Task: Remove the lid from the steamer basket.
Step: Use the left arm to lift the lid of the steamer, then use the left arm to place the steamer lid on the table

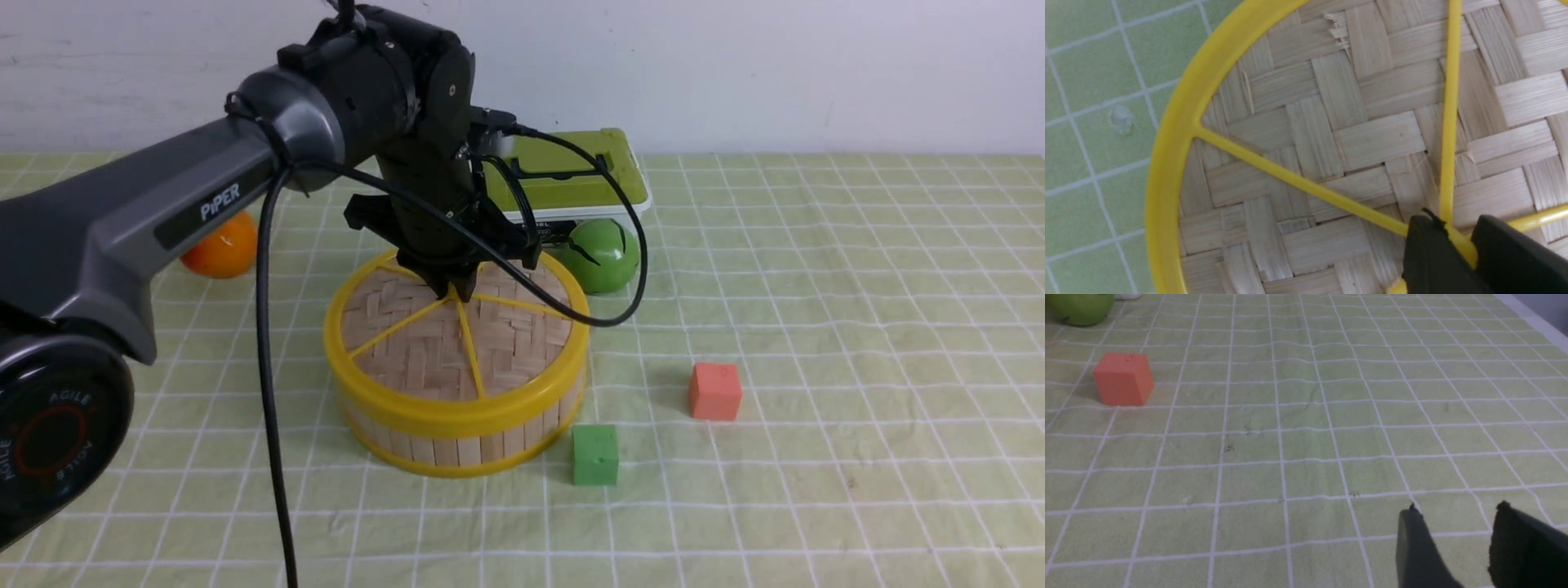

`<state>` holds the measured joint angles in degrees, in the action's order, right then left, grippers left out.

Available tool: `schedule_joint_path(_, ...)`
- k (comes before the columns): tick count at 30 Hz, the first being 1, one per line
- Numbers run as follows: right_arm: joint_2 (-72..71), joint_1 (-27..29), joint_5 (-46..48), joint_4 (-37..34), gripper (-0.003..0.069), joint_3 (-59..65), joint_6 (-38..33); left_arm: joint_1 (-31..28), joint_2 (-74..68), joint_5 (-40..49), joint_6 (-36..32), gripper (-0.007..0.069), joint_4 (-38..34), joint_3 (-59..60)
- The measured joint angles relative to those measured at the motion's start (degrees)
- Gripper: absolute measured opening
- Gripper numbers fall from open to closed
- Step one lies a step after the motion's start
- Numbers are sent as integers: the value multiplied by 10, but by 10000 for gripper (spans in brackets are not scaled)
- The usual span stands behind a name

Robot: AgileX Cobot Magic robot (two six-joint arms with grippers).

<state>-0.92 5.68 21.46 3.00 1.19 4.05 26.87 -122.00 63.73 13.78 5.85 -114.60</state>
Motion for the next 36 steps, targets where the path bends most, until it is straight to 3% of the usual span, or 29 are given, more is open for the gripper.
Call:
schedule_joint_path(7,0,0,0,0,241,0,0,0,90,21,6,106,35,-12)
schedule_joint_path(14,0,0,0,0,241,0,0,-10,230,70,16,106,192,-4)
schedule_joint_path(17,0,0,0,0,241,0,0,-46,277,73,37,106,213,37)
schedule_joint_path(22,0,0,0,0,241,0,0,-136,308,28,70,106,197,159)
schedule_joint_path(27,0,0,0,0,241,0,0,-236,282,-126,83,106,125,329)
schedule_joint_path(31,0,0,0,0,241,0,0,-267,233,-196,83,106,71,376)
schedule_joint_path(36,0,0,0,0,241,0,0,-265,176,-247,83,106,40,379)
